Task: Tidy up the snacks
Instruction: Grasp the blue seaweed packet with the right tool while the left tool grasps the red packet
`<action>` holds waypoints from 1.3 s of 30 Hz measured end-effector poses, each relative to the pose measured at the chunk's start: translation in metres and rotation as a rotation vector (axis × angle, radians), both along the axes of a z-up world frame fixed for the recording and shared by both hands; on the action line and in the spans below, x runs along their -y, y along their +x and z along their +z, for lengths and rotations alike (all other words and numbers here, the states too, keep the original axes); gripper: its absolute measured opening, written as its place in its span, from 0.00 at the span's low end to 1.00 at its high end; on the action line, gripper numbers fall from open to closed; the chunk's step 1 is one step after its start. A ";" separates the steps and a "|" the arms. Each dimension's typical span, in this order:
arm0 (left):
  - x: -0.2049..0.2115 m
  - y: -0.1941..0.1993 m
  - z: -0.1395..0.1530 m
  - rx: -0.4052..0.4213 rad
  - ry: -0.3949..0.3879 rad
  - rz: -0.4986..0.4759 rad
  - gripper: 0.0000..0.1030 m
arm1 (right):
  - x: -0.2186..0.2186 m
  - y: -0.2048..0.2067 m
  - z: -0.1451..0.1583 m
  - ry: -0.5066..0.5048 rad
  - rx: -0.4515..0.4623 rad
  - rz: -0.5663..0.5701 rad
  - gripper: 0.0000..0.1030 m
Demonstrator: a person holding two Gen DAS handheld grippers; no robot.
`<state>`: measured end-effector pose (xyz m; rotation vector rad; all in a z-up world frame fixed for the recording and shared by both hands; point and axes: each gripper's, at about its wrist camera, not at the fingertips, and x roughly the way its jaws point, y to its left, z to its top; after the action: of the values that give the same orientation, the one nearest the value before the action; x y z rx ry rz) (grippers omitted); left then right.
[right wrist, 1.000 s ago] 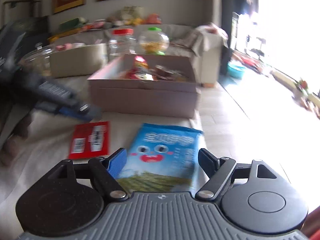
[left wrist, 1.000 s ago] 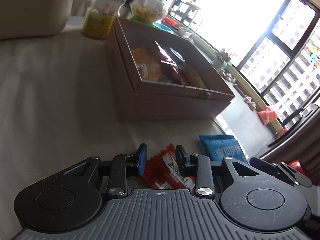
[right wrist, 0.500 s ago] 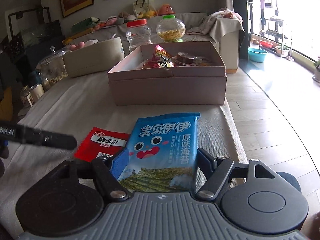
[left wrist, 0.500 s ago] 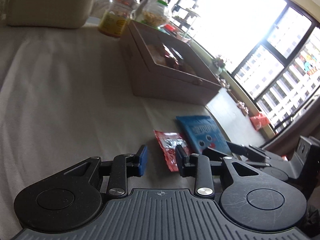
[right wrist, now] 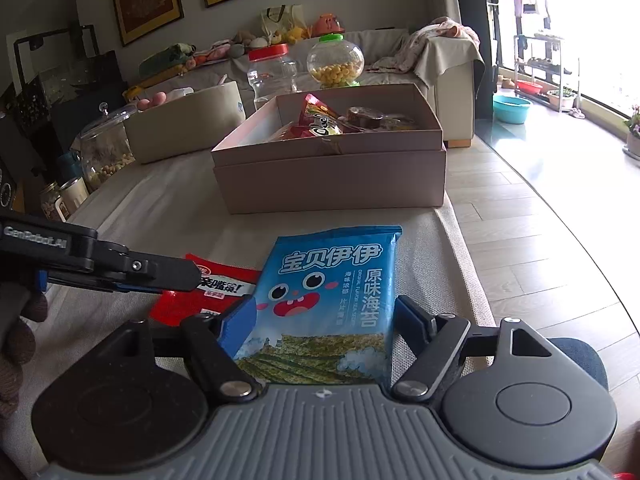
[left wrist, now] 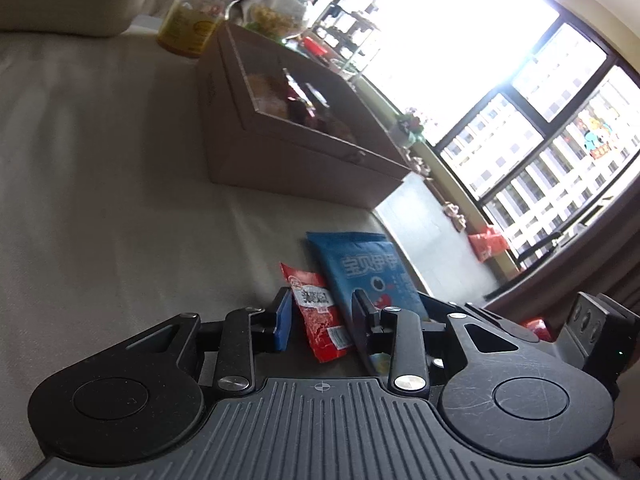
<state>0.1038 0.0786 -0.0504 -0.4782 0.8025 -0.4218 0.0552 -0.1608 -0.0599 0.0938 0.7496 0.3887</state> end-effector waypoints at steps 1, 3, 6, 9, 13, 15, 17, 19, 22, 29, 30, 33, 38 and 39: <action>0.002 -0.001 0.003 0.010 0.004 -0.008 0.35 | 0.000 0.000 0.000 0.001 0.000 0.000 0.74; 0.004 0.001 0.004 0.018 -0.004 -0.019 0.36 | -0.001 0.000 0.000 0.002 0.000 0.001 0.75; 0.004 0.008 -0.001 -0.009 0.004 -0.006 0.36 | 0.001 -0.001 0.000 0.007 0.002 0.000 0.75; 0.005 0.011 -0.012 -0.060 0.031 0.002 0.35 | 0.001 -0.002 0.000 0.014 0.003 -0.001 0.75; 0.010 0.004 -0.009 -0.039 0.081 -0.023 0.35 | 0.001 -0.002 0.000 0.006 0.004 0.001 0.75; 0.014 0.000 -0.008 -0.022 0.133 -0.042 0.33 | -0.001 -0.004 0.000 -0.014 0.009 0.009 0.76; 0.018 -0.004 -0.007 0.003 0.183 -0.060 0.29 | -0.004 -0.006 0.000 -0.036 0.018 0.016 0.76; 0.018 -0.006 -0.008 0.012 0.189 -0.066 0.29 | -0.004 -0.007 0.000 -0.041 0.023 0.016 0.76; 0.012 -0.002 -0.011 -0.006 0.137 -0.051 0.29 | -0.002 -0.005 -0.001 -0.030 0.017 0.016 0.77; 0.000 0.025 -0.021 -0.080 -0.039 0.010 0.29 | -0.001 -0.005 -0.002 -0.023 0.018 0.024 0.79; 0.000 0.028 -0.022 -0.085 -0.052 0.009 0.29 | -0.001 -0.005 -0.002 -0.022 0.017 0.026 0.79; 0.004 0.032 -0.021 -0.091 -0.060 -0.006 0.29 | -0.001 -0.004 -0.002 -0.019 0.015 0.034 0.81; 0.018 0.023 -0.013 -0.077 -0.039 -0.057 0.29 | -0.001 -0.004 -0.003 -0.014 0.016 0.036 0.81; 0.019 0.023 -0.013 -0.074 -0.033 -0.052 0.29 | -0.001 -0.005 -0.003 -0.014 0.016 0.037 0.81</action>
<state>0.1271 0.0595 -0.0634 -0.5065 0.8823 -0.4681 0.0507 -0.1597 -0.0627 0.0638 0.7387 0.4188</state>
